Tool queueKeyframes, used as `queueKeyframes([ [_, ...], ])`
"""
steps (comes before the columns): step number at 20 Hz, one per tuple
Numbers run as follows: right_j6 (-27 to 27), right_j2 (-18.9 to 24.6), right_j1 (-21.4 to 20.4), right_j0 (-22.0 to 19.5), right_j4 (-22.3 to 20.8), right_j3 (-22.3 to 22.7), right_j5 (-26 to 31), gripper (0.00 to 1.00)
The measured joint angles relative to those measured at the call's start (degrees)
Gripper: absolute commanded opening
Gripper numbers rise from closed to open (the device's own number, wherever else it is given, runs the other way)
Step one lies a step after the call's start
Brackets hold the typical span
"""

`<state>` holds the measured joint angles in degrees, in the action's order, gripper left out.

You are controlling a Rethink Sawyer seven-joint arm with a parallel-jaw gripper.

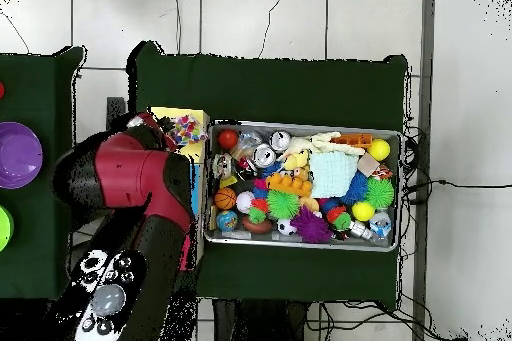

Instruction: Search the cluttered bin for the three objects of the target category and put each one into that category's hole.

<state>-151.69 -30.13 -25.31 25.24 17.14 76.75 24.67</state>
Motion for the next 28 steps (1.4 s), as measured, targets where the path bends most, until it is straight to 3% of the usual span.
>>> queueKeyframes([
  [17, 0.0, -0.3, 0.0, -0.2, -0.1, 0.0, 0.0, 0.00],
  [28, 0.0, -0.3, -1.6, -3.5, -3.9, 0.2, 0.0, 0.00],
])
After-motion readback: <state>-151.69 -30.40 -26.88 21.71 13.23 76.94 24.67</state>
